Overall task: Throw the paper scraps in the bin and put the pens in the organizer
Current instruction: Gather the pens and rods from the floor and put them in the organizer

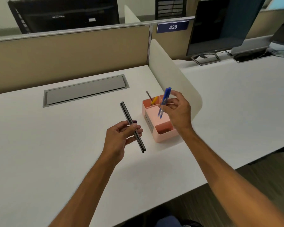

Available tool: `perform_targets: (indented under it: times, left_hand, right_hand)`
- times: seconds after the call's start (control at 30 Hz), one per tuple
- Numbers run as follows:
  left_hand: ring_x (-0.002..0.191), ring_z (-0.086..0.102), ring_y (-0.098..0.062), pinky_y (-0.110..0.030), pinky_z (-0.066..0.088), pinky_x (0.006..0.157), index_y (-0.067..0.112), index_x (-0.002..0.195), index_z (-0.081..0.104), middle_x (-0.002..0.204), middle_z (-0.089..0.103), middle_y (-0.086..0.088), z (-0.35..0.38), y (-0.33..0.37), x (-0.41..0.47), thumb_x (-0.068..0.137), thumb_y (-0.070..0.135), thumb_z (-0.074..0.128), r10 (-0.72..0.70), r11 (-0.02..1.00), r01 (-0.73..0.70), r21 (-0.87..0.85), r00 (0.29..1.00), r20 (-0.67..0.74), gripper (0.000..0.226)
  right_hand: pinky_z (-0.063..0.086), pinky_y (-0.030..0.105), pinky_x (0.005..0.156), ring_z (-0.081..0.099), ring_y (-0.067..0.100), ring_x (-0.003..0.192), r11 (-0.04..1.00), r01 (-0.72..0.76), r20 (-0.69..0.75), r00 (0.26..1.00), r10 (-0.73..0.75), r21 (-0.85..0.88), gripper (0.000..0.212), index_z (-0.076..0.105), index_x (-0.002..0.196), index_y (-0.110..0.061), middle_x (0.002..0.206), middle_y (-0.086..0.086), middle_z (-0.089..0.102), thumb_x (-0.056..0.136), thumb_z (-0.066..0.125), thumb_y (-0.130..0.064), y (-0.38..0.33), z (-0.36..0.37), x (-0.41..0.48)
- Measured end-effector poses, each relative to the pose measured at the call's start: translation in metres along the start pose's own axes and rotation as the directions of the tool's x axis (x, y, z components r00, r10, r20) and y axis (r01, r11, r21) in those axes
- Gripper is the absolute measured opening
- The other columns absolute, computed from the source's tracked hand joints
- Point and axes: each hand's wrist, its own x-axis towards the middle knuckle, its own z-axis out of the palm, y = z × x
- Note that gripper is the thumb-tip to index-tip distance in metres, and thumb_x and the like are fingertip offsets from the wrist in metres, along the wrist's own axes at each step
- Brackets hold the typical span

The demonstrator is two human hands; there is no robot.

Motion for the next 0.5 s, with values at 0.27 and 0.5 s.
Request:
perform_targets:
  times: [0.27, 0.5]
  left_hand:
    - [0.092, 0.078, -0.032, -0.047, 0.062, 0.089, 0.003, 0.111, 0.073, 0.097, 0.08, -0.017, -0.003, 0.007, 0.035, 0.092, 0.011, 0.071, -0.029, 0.999, 0.028, -0.019, 0.999, -0.022, 0.02]
    - [0.092, 0.078, -0.033, -0.047, 0.062, 0.089, 0.002, 0.11, 0.073, 0.096, 0.079, -0.019, -0.002, 0.005, 0.051, 0.092, 0.01, 0.071, -0.041, 0.998, 0.036, -0.054, 0.994, -0.099, 0.02]
  right_hand:
    - [0.058, 0.018, 0.076, 0.071, 0.013, 0.079, 0.934, 0.23, 0.18, 0.966, -0.185, -0.272, 0.025, 0.07, 0.109, -0.01, 0.091, 0.001, 0.075, 0.085, 0.076, -0.013, 0.024, 0.046, 0.055]
    - [0.054, 0.025, 0.06, 0.066, 0.02, 0.066, 0.721, 0.534, 0.404, 0.836, -0.372, -0.442, 0.015, 0.067, 0.103, -0.008, 0.085, 0.008, 0.073, 0.09, 0.071, -0.012, 0.054, 0.067, 0.078]
